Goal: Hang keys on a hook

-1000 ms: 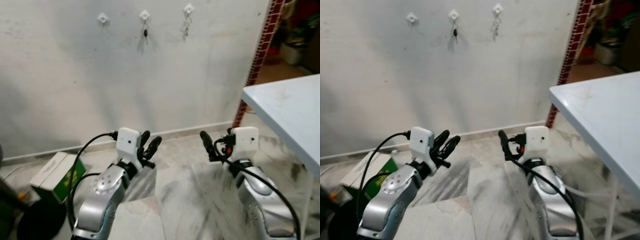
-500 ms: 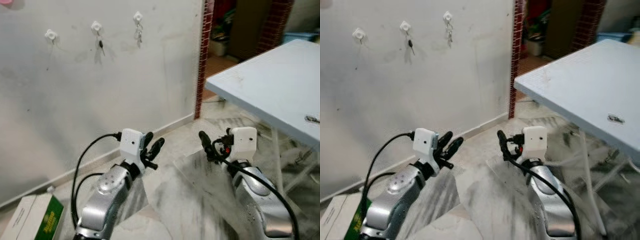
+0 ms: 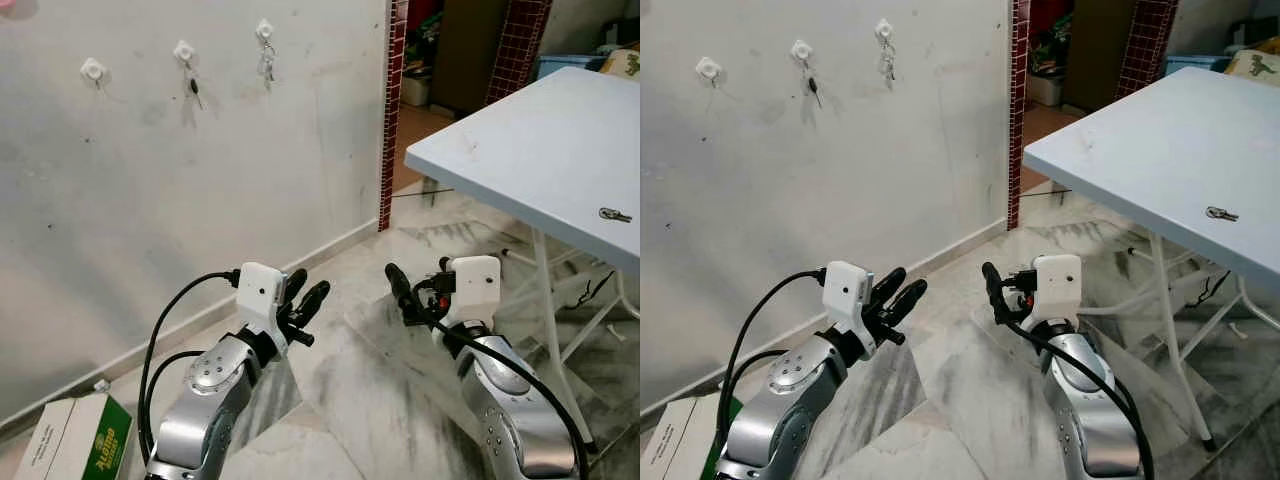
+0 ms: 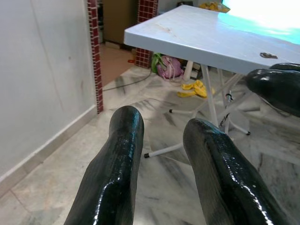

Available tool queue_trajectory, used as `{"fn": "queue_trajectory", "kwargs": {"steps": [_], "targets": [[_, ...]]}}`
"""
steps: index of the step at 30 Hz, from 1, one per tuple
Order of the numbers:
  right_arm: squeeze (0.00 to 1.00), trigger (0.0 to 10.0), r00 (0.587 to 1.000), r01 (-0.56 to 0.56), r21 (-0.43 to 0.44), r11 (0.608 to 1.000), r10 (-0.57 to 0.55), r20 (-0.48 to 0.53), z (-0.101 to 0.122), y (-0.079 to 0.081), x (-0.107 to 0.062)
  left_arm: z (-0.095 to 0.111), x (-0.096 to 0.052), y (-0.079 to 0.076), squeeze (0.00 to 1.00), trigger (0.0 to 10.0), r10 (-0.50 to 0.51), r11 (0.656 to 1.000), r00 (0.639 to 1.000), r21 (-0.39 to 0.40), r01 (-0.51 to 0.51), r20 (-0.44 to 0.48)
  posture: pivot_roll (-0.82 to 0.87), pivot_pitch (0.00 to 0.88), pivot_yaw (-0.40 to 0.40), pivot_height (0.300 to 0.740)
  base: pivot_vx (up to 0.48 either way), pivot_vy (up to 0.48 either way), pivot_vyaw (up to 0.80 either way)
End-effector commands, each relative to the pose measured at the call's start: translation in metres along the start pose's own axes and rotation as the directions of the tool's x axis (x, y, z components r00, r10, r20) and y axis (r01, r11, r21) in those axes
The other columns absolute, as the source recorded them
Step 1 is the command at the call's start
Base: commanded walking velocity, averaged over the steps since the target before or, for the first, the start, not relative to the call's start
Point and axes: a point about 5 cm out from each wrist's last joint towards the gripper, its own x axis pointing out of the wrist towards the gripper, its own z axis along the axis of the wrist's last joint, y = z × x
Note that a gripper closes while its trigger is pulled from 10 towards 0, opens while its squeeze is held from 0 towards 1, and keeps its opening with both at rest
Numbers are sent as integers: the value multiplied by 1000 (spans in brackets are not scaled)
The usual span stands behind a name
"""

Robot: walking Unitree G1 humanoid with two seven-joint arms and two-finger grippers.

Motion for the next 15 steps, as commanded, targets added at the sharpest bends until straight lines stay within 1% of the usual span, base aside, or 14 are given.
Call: {"fn": "queue_trajectory", "kwargs": {"steps": [1, 4, 9, 10, 15], "targets": [[0, 10000, 1000, -3, -7, 1000, 3, 22, 4, 2, 0, 3, -1, 2, 0, 10000, 2, 1000, 1000, 4, -2, 8, -111, 0, 121, 740, 304, 0, 0], [0, 10000, 1000, 3, -13, 1000, -3, 23, 5, 1, -1, 5, 1, 3, 0, 10000, -7, 1000, 1000, 15, 7, 13, -112, 0, 119, 740, 389, 0, 0], [0, 10000, 999, 20, -35, 999, -19, 29, 7, -1, 0, 5, 1, 2, 0, 10000, -7, 1000, 1000, 11, 7, 16, -113, 0, 115, 740, 400, 0, 0], [0, 10000, 999, 21, -28, 999, -21, 32, 7, -1, 0, 4, 2, 2, 0, 10000, -8, 1000, 1000, 9, 8, 17, -113, 0, 115, 740, 330, 0, -456], [0, 10000, 999, 25, -27, 999, -24, 34, 8, -2, -1, 3, 1, 1, 0, 10000, -9, 1000, 1000, 7, 9, 14, -113, 0, 114, 740, 329, 0, -750]]}}
